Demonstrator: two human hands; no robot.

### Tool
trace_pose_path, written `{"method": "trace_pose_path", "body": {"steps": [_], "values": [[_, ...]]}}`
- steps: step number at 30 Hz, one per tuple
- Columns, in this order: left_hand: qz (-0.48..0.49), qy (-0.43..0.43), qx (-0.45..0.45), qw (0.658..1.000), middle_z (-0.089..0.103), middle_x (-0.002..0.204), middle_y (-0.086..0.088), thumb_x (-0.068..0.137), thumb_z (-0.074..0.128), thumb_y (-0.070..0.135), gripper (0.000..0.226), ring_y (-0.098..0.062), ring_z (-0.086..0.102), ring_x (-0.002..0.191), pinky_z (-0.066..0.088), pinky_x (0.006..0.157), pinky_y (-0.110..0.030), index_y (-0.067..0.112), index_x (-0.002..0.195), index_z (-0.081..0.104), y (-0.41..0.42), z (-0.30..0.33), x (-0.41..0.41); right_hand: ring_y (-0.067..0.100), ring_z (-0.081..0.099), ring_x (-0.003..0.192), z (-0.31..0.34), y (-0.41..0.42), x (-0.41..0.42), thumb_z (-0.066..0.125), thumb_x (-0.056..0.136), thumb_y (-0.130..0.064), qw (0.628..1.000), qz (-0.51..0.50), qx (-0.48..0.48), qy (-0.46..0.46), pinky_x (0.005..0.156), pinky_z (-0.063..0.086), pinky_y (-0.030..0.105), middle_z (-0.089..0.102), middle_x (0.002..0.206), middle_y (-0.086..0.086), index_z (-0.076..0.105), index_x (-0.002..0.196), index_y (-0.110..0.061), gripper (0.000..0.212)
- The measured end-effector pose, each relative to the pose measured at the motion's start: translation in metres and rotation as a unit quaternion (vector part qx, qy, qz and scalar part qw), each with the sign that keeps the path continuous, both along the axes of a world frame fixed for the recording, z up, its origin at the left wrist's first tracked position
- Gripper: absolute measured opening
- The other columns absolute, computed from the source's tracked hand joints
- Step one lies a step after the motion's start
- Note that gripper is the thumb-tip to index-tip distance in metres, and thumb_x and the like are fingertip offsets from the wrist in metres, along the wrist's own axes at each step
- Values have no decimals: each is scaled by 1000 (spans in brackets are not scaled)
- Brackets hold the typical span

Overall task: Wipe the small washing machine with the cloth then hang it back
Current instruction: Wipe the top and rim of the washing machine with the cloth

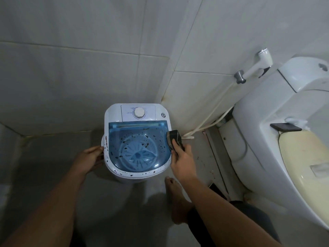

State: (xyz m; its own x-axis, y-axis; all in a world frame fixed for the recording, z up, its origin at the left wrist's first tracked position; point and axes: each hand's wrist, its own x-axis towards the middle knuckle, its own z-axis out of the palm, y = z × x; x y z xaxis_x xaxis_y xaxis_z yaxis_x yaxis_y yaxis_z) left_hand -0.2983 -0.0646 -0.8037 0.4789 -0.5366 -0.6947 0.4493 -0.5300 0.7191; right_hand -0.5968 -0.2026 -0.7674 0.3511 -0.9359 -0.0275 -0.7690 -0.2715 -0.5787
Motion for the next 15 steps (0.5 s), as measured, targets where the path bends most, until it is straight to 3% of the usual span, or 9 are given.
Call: {"method": "trace_pose_path", "body": {"steps": [3, 5, 7, 12, 15], "values": [[-4, -5, -4, 1000, 70, 119, -19, 102, 57, 21, 34, -32, 66, 106, 50, 98, -41, 8, 133, 63, -1, 5, -4, 25, 61, 108, 11, -12, -6, 59, 98, -21, 998, 3, 50, -23, 103, 51, 37, 51, 125, 7, 59, 139, -26, 41], [-7, -6, -2, 1000, 69, 120, -19, 102, 57, 22, 35, -32, 66, 107, 49, 100, -42, 8, 134, 62, -1, 9, -5, 26, 60, 114, 23, -34, -1, 58, 99, -20, 997, -9, 65, -29, 107, 40, 24, 52, 127, 11, 59, 139, -23, 40], [-8, -5, 0, 1000, 69, 121, -18, 102, 56, 23, 34, -32, 66, 107, 49, 102, -43, 11, 133, 62, -1, 11, -6, 25, 58, 113, 34, -57, 9, 55, 100, -20, 997, -46, 55, -34, 102, 34, 19, 51, 129, 14, 55, 143, -21, 43], [-16, -10, 11, 1000, 67, 121, -16, 103, 55, 22, 34, -32, 64, 112, 48, 105, -44, 9, 134, 61, -4, 12, -6, 25, 60, 106, 24, -74, 38, 50, 101, -20, 993, -41, 104, -24, 114, 39, 35, 48, 130, 14, 48, 148, -22, 47], [-13, -14, 17, 1000, 69, 124, -18, 103, 55, 22, 34, -33, 66, 111, 49, 104, -45, 8, 133, 62, -3, 8, -3, 31, 58, 114, 5, -48, 40, 48, 102, -19, 988, -80, 113, -62, 113, 36, 30, 43, 135, 16, 47, 149, -24, 47]]}}
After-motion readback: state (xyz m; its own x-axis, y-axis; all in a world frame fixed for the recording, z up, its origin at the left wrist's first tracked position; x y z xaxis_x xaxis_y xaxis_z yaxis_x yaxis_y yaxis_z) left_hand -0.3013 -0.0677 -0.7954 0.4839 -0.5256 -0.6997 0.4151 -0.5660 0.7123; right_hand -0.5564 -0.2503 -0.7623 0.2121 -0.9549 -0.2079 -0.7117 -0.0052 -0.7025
